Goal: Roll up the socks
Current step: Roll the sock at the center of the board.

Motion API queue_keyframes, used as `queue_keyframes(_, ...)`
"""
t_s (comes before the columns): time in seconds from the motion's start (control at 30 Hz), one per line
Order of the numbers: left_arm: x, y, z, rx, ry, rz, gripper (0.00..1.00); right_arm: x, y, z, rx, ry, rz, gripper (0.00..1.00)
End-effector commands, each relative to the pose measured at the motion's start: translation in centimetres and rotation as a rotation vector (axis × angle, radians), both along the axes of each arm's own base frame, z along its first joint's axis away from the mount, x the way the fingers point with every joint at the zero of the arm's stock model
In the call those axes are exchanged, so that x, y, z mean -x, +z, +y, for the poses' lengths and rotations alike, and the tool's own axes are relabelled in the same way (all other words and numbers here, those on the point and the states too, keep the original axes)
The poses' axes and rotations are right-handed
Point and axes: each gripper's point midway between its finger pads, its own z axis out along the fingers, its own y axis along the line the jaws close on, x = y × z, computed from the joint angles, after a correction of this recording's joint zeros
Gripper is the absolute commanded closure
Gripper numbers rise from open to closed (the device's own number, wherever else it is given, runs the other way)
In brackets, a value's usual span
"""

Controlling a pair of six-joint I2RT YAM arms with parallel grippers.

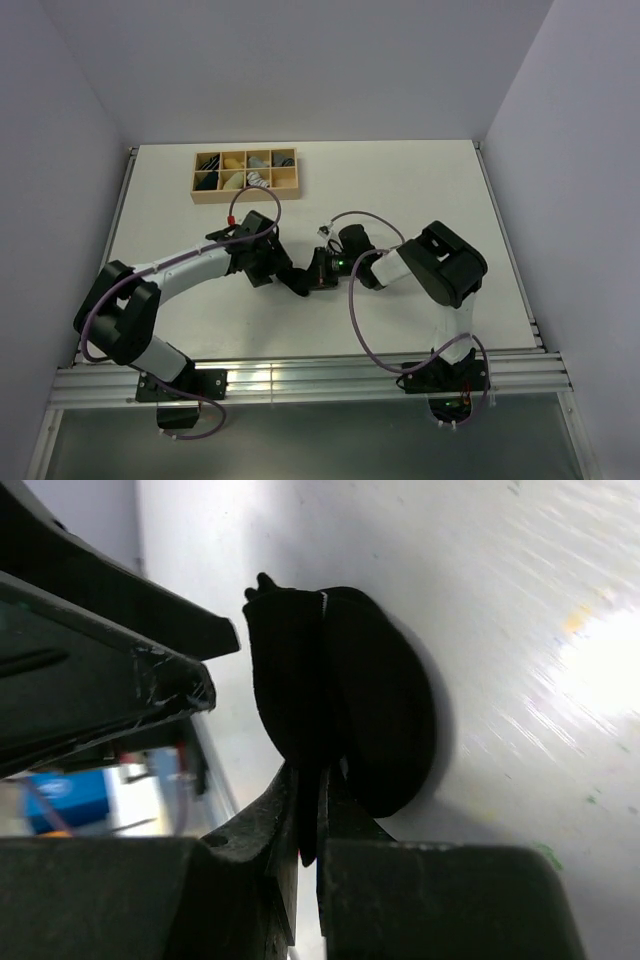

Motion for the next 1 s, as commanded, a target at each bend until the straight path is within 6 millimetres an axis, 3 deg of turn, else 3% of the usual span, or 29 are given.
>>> queue_keyframes(0.0,-0.5,-0.1,-0.9,0.039,0.013,-0.013,0.32,1.5,-1.2,-0.9,-0.031,-0.01,0.183,1.0)
queue_keyframes(0.37,-0.6,-2.8,-1.3,0.007,-0.01,0.045,0.39,1.5,-3.0,-1.8,-0.001,-0.058,0.269,1.0)
queue_keyframes(0.53,-0.5,-3.8,-1.4,-0.015,-0.026,0.077,0.52,1.1,-3.3,-2.1,0.01,-0.075,0.247,1.0)
queue_keyframes(0.63,-0.5,-4.1,-1.2,-0.041,-0.037,0.09,0.69,0.4,-3.5,-2.7,0.071,-0.087,0.163,0.89)
queue_keyframes(0.67,-0.7,-3.8,-1.3,-0.045,-0.041,0.088,0.82,0.0,-2.7,-2.8,0.078,-0.089,0.119,0.82)
queue_keyframes(0.73,-0.3,-4.2,-1.1,-0.071,-0.061,0.111,0.89,-0.2,-2.4,-3.5,0.137,-0.085,0.043,0.74)
queue_keyframes(0.77,-0.6,-3.8,-1.3,-0.071,-0.07,0.108,0.94,-1.2,-0.9,-3.5,0.151,-0.112,-0.035,0.67)
queue_keyframes(0.93,-0.3,-4.2,-1.0,-0.126,-0.114,0.15,1.0,-2.1,1.3,-4.6,0.307,-0.127,-0.282,0.51)
queue_keyframes(0.97,-0.3,-4.0,-1.0,-0.134,-0.123,0.157,1.0,-3.1,1.4,-5.3,0.371,-0.182,-0.345,0.5)
